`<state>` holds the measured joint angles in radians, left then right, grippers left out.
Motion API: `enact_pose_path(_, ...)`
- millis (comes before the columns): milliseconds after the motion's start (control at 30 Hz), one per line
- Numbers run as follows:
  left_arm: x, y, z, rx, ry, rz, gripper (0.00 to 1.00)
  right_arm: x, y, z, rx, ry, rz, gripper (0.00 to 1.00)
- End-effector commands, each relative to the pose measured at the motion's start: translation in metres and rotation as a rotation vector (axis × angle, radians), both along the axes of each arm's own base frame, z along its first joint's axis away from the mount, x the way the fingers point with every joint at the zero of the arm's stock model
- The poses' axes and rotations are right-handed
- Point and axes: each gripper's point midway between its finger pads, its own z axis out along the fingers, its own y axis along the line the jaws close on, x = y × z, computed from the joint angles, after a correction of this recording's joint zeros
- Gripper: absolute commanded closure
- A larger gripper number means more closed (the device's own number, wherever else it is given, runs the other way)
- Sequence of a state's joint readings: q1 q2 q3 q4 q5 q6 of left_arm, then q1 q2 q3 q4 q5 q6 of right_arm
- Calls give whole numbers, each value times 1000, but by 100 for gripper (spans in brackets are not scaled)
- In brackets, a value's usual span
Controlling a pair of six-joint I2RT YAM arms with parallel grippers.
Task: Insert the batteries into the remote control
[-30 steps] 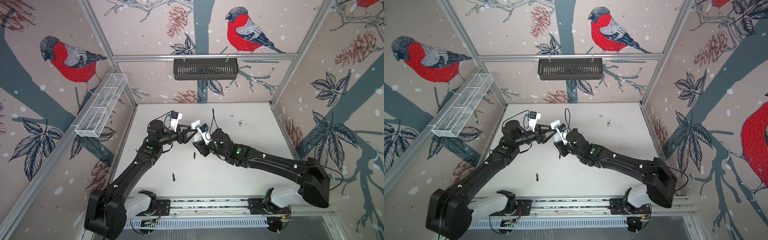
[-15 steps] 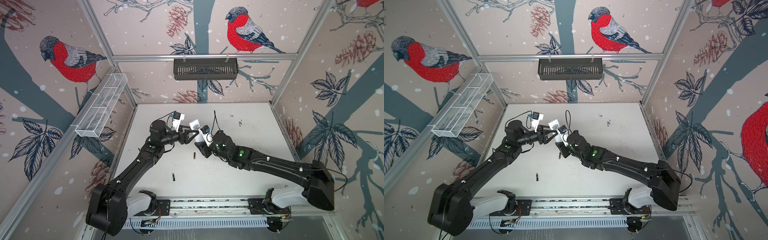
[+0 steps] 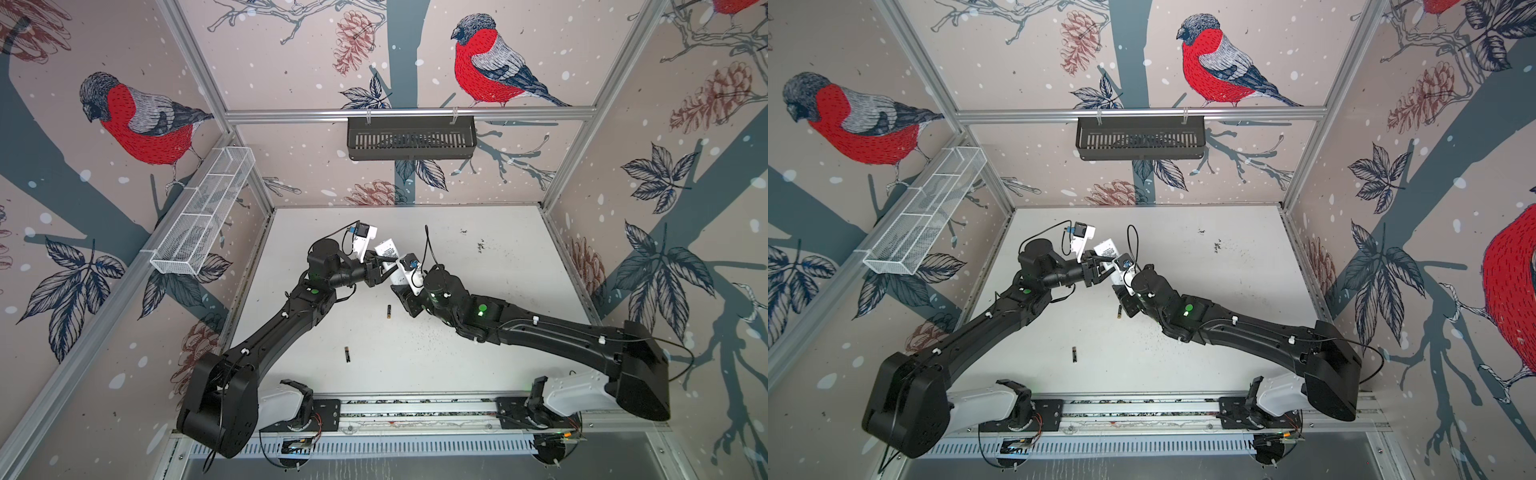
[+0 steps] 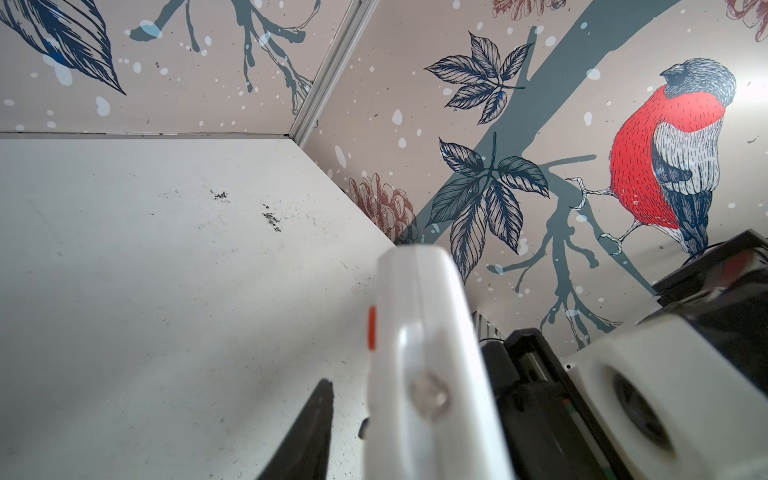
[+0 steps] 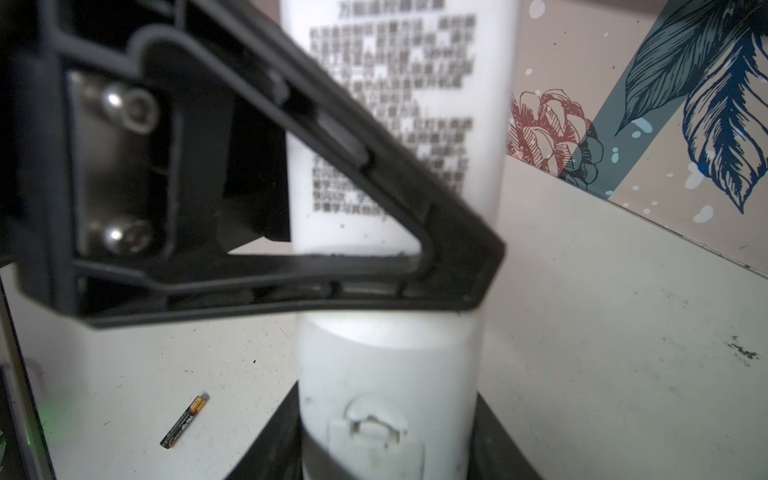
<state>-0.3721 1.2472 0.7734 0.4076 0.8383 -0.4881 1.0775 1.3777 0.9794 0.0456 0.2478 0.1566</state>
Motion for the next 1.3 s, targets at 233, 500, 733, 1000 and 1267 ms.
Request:
enact_pose_path(233,11,5,-1,14,-4,58,89,2,8,6,41,-32,23,57)
enact_pose_path(500,24,16,-21,32,18,155,100,15,-3,-17,127,120,61,31)
enact_pose_path(733,42,40,-54,29,-20,354,100,38,-26,-45,284,328,31,0)
enact_pose_path(1000,49,57,-89,10,-57,470,100,68,-12,-115,268,641,-60,0)
enact_pose_path(1267,44,69,-98,6,-63,514,100,68,20,-128,291,726,-17,1)
